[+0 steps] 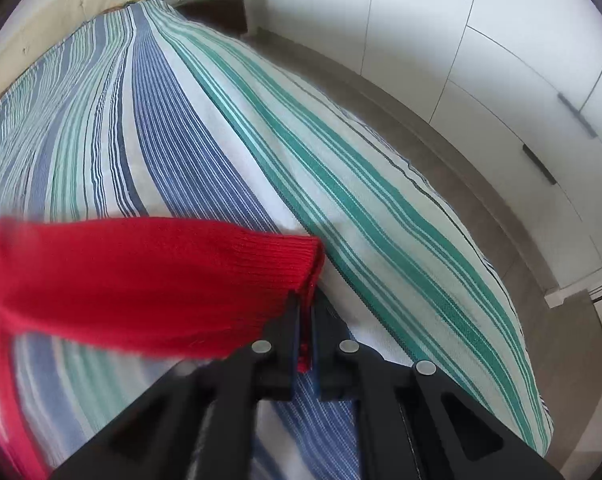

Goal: Fold small clothes
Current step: 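Grasp the other sleeve cuff with the right gripper and stretch it out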

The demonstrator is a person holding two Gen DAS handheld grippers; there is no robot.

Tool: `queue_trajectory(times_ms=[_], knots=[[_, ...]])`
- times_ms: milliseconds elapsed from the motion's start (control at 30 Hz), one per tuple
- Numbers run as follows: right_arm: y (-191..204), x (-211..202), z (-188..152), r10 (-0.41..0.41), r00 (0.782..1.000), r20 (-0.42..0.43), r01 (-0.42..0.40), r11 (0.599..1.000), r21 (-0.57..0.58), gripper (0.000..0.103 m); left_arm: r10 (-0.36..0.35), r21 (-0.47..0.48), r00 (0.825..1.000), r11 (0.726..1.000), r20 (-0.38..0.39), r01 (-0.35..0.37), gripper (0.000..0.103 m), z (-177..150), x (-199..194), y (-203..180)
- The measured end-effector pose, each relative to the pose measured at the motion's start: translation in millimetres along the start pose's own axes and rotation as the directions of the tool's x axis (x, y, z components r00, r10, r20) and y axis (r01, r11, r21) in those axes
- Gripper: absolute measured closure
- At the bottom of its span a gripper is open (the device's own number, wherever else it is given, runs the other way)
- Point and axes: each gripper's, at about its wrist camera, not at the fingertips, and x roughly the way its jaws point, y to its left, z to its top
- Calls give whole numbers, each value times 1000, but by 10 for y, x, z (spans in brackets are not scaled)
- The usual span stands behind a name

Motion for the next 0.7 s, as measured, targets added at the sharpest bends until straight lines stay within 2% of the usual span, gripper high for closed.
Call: queue_trajectory(times_ms=[300,400,500,533,567,700], knots=[[30,-18,-68,-29,999,36,30,999,-34,100,37,57,999,998,33,-39,14,-60,-68,11],[-6,-85,-148,-10,998,54,11,1000,-27,92,35,80,998,996,52,-39,13,-94,-101,-32],[-17,-198,-208,-10,997,80,13,999,-37,64,30,111,999,993,42,-34,13,-122,-87,-102],[-38,-250,-241,-7,996,91,10,999,-34,46,27,121,999,992,41,-32,13,-123,-90,-130],[-62,-320,-281,3,994,108,0,1000,-23,35,23,131,999,991,44,-29,13,-126,-109,-161],[-203,-641,-488,-15,984,176,9,999,30,32,-19,184,997,983,77,4,13,-116,-239,-361]])
